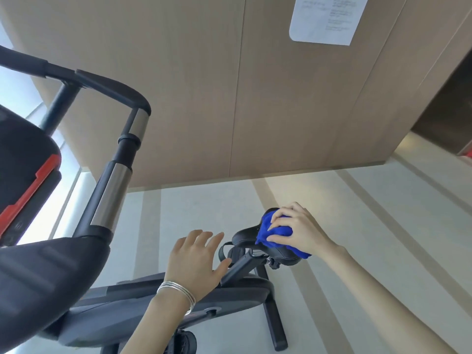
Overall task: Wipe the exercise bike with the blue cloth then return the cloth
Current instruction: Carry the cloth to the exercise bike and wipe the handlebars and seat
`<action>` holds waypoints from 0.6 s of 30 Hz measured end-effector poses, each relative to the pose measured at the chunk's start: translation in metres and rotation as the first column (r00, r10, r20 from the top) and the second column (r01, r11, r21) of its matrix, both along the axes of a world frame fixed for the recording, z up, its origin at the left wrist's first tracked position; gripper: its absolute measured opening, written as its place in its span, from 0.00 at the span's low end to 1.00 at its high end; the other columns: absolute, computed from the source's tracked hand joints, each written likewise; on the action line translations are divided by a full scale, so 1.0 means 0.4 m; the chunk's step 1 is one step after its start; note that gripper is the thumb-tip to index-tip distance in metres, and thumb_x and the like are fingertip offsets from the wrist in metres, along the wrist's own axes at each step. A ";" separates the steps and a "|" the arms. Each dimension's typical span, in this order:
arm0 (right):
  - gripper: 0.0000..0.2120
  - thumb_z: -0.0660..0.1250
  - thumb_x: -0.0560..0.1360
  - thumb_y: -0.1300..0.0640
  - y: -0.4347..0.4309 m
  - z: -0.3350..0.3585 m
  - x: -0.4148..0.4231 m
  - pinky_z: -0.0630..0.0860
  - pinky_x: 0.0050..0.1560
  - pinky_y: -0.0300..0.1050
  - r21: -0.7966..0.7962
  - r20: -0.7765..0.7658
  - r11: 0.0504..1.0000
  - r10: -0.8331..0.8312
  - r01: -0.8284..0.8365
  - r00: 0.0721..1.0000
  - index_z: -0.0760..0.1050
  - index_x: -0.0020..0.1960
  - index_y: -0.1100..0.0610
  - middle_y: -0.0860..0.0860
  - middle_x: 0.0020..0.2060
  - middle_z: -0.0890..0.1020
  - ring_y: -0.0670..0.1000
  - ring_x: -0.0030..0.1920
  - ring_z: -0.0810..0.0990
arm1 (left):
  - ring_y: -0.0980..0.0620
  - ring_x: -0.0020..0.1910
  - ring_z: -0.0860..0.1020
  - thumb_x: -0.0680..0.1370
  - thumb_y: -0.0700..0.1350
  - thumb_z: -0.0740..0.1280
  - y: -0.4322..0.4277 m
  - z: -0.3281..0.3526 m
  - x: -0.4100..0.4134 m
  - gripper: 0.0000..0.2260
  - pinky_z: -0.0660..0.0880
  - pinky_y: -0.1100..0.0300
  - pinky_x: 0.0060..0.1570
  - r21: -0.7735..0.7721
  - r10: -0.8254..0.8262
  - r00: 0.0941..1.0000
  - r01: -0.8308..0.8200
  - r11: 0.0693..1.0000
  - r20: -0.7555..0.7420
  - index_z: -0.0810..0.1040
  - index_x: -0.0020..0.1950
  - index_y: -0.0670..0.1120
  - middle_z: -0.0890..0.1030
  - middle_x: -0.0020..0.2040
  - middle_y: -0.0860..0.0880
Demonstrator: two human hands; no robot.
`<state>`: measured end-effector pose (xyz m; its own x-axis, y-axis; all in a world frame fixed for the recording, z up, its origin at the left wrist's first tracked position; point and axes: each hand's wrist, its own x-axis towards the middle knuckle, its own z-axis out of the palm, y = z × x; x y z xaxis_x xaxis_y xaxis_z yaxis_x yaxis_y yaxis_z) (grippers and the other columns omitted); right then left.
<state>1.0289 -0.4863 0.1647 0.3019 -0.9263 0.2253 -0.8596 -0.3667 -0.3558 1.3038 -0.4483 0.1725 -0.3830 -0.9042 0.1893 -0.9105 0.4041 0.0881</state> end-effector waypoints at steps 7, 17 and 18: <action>0.10 0.73 0.68 0.44 -0.154 -0.114 0.031 0.67 0.53 0.45 0.086 -0.046 0.996 0.018 -0.014 0.999 0.82 0.45 0.49 0.40 0.47 0.78 0.49 0.49 0.69 | 0.49 0.45 0.83 0.67 0.61 0.55 -0.097 -0.075 0.037 0.24 0.80 0.56 0.38 0.044 0.018 1.000 -0.019 0.999 0.012 0.83 0.51 0.51 0.84 0.43 0.54; 0.21 0.54 0.71 0.33 -0.251 -0.321 0.107 0.68 0.46 0.49 0.126 -0.304 0.992 0.040 -0.001 0.952 0.80 0.48 0.42 0.42 0.51 0.78 0.53 0.50 0.74 | 0.52 0.45 0.83 0.67 0.60 0.56 -0.134 -0.149 0.013 0.23 0.80 0.57 0.37 0.151 0.104 0.993 -0.111 0.982 0.056 0.83 0.51 0.52 0.84 0.43 0.56; 0.22 0.51 0.72 0.33 -0.252 -0.328 0.116 0.68 0.46 0.49 0.133 -0.335 0.991 0.065 -0.021 0.940 0.80 0.47 0.41 0.41 0.51 0.78 0.52 0.50 0.74 | 0.52 0.44 0.83 0.67 0.60 0.57 -0.134 -0.154 0.004 0.22 0.80 0.58 0.37 0.157 0.116 0.991 -0.125 0.980 0.064 0.83 0.51 0.53 0.84 0.43 0.56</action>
<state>1.0754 -0.5872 0.0334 0.3800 -0.9249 -0.0139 -0.9215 -0.3772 -0.0930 1.3054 -0.5019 0.1110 -0.2751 -0.9612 0.0201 -0.9568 0.2758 0.0920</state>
